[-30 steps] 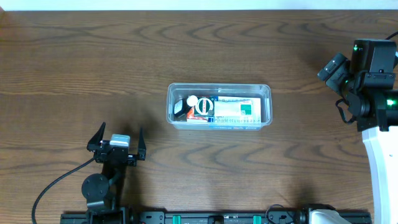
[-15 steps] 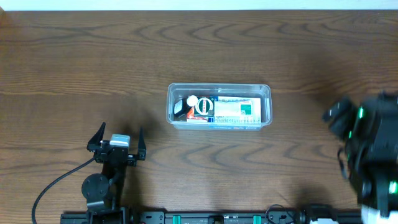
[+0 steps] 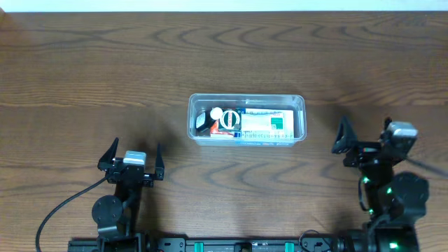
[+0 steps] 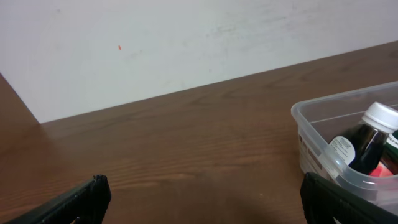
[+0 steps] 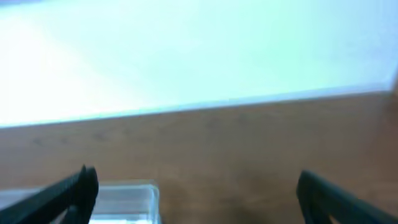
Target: Pack container
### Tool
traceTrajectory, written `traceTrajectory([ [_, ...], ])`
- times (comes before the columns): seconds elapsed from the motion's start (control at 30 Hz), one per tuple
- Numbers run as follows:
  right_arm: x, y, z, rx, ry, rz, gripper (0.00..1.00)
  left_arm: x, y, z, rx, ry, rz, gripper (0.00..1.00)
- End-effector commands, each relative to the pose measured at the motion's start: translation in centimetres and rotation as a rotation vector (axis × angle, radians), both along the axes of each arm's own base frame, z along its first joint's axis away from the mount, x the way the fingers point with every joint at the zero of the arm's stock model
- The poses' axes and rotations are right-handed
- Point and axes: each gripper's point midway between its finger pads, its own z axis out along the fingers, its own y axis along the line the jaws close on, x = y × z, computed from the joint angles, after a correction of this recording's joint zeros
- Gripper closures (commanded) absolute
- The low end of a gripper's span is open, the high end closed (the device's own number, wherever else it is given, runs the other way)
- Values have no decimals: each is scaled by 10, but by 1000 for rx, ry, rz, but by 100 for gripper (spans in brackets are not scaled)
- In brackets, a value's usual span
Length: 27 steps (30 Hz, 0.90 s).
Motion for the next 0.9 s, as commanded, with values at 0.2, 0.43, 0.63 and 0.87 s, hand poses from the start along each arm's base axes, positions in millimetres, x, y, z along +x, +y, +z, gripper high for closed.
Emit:
traceTrajectory([
  [0.2,-11,12,-46,-82,-124,70,1,0,1,-16,-19,44,5,2],
  [0.43,-14,9,-72,-83,-118,51,1,0,1,-16,-19,44,5,2],
  [0.63,-18,2,-99,-86,-11,19,1,0,1,-16,-19,44,5,2],
  [0.87,-18,2,-99,-91,-12,21,1,0,1,-16,-19,44,5,2],
])
